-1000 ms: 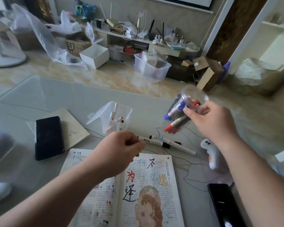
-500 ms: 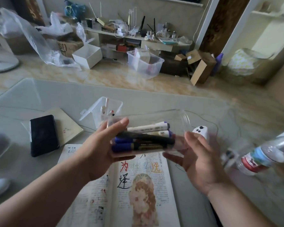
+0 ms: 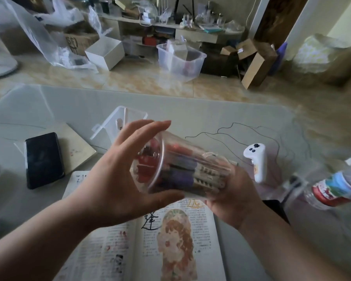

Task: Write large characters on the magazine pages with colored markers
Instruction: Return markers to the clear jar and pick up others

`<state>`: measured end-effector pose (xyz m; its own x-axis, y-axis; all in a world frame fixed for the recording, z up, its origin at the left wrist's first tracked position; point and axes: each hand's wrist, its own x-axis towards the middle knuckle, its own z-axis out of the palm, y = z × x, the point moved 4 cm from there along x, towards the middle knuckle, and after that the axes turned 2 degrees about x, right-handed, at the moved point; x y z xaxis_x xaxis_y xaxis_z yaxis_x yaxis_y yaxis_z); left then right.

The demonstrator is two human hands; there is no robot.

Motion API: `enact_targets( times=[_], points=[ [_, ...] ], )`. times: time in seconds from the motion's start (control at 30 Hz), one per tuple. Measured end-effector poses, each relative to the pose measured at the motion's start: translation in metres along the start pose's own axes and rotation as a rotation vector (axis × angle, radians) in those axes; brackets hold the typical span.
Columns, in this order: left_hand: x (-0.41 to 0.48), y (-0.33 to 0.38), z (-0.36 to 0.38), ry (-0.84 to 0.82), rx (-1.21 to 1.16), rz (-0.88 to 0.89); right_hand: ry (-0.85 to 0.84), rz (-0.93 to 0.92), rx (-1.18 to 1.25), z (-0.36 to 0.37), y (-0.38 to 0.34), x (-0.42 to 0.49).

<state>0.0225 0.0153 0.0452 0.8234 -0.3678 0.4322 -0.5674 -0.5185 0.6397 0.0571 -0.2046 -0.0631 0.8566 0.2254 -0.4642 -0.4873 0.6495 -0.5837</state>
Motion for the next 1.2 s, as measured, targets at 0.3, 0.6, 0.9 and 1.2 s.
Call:
enact_targets(
  times=[0.3, 0.6, 0.9, 1.2],
  points=[
    [0.006, 0.018, -0.012, -0.117, 0.146, 0.180, 0.146, -0.044, -0.528, -0.016, 0.009, 0.001],
    [-0.026, -0.052, 0.009, 0.029, -0.705, -0.458, 0.346, -0.123, -0.432, -0.004, 0.008, 0.001],
    [-0.050, -0.081, 0.004, 0.230, -0.945, -0.583, 0.428, -0.304, -0.413, 0.001, -0.009, 0.002],
    [-0.069, -0.114, -0.028, 0.300, -0.902, -0.638, 0.534, -0.275, -0.367, -0.015, -0.024, 0.018]
  ],
)
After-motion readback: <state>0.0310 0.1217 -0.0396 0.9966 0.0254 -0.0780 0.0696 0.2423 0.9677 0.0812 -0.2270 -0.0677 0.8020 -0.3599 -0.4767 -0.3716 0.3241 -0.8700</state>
